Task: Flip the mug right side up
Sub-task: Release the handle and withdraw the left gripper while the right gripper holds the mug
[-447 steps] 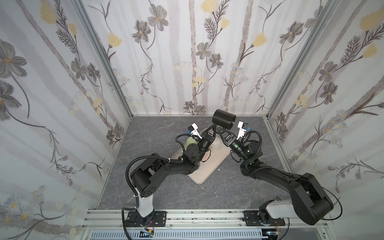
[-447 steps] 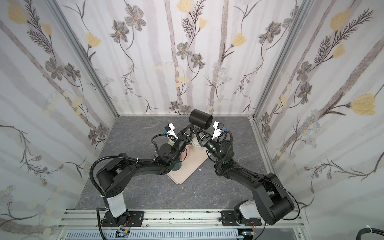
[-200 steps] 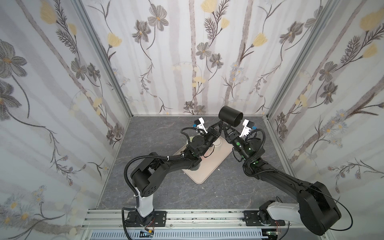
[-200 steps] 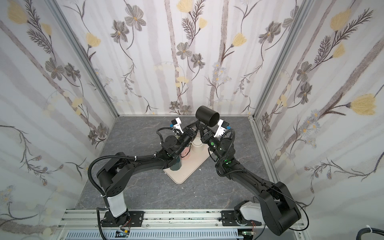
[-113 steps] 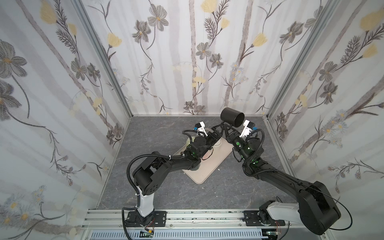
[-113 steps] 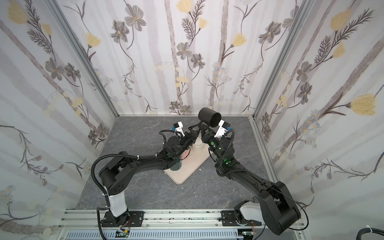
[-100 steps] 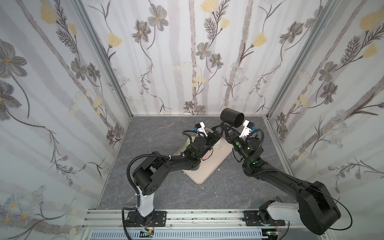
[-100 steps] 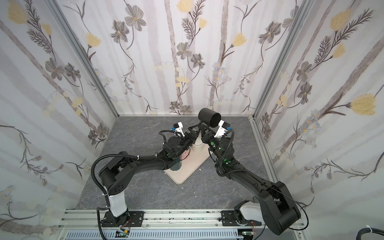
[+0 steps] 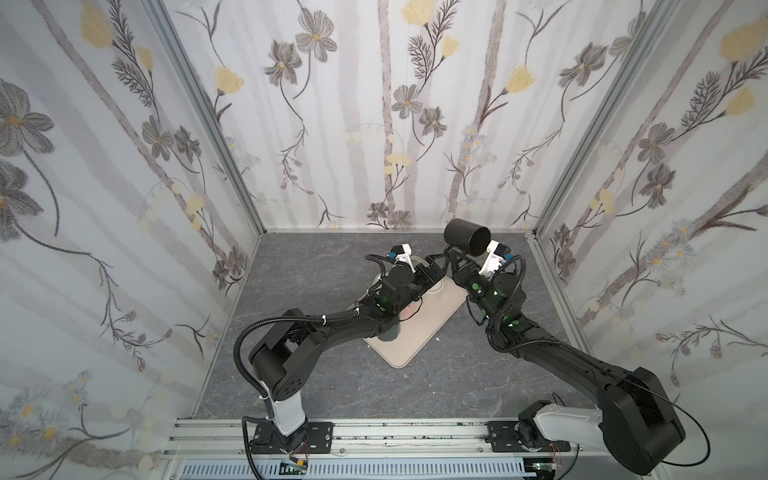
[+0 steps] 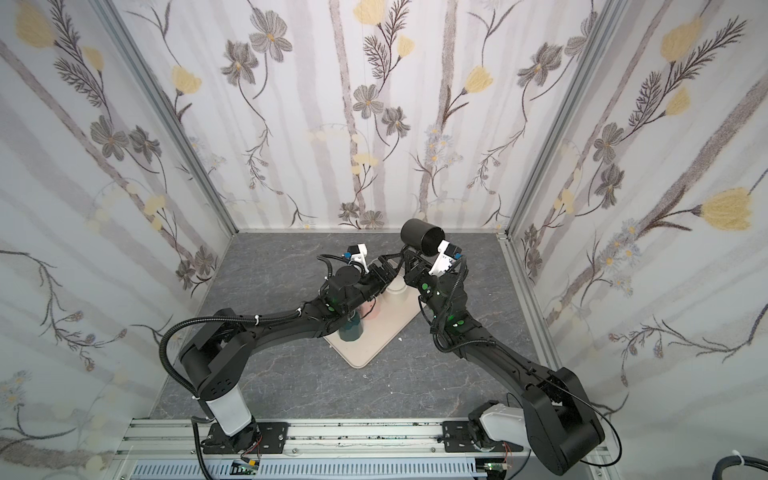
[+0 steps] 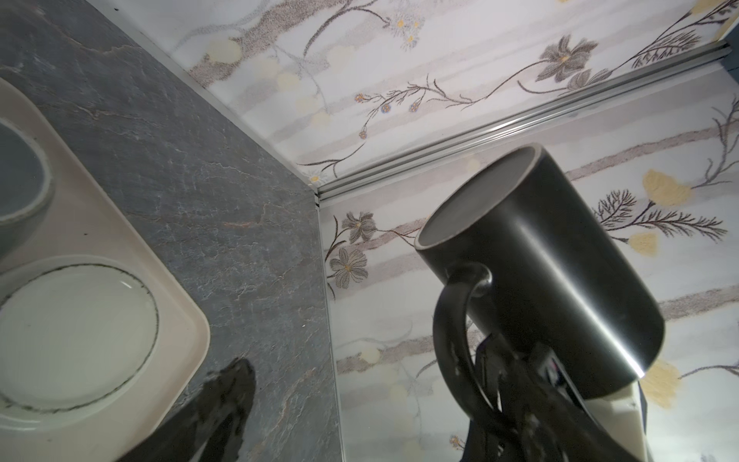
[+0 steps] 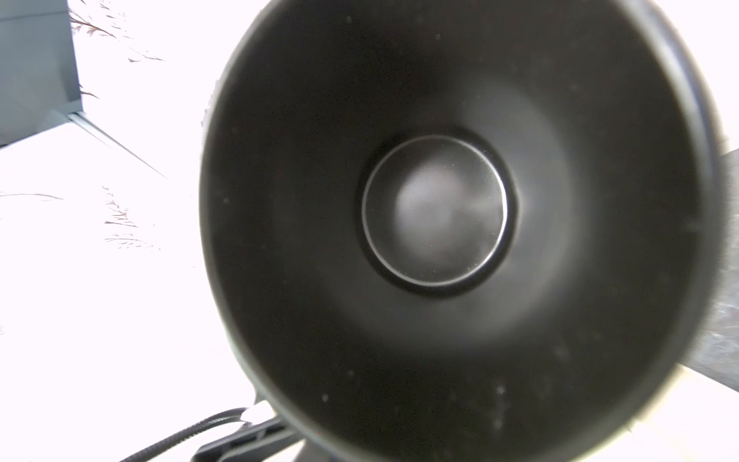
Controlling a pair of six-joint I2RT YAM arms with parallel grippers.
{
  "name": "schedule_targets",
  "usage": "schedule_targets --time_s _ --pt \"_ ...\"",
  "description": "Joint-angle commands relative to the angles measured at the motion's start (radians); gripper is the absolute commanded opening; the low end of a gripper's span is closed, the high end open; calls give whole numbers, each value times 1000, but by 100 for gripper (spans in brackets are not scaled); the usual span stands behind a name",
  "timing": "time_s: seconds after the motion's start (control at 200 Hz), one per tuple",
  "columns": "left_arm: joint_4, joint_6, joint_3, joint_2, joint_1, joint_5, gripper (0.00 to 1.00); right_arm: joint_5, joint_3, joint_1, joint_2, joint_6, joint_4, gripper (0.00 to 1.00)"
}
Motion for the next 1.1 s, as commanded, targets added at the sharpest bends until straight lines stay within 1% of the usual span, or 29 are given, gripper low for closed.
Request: schedule_targets --time_s 0.0,0.055,0.095,0.325,0.485,0.61,0.684,0.774,0.794,0.929,1.034,1.094 --pt "-105 130 30 -80 -5 33 100 4 7 5 -3 -52 -165 0" --pt "-234 197 56 -120 -5 6 100 24 8 6 -5 -58 -195 0" --pt "-297 244 67 -144 -7 -12 100 30 10 6 -5 -65 -209 0" --pt "-498 445 12 -326 -5 -157 100 102 36 6 -11 -127 -337 0" --pt "-550 543 -91 -458 -2 -233 100 120 46 5 -33 -177 -407 0" --pt "-582 599 -155 -545 7 -241 100 135 52 2 -52 -199 -473 0" --pt "-621 678 -164 -581 8 -217 100 136 56 -1 -61 -228 -509 0" --pt "-712 718 -154 -619 8 -250 100 140 56 -11 -70 -258 -561 0" --pt "-721 728 -158 -627 8 -252 100 141 88 -14 -73 -266 -575 0" --pt "-737 785 -202 -685 8 -243 100 115 142 -45 -78 -304 -673 0" --pt "-709 802 -267 -723 8 -249 100 92 214 -73 -62 -324 -771 0" --pt "-686 809 -311 -740 8 -261 100 100 256 -93 -41 -332 -833 0"
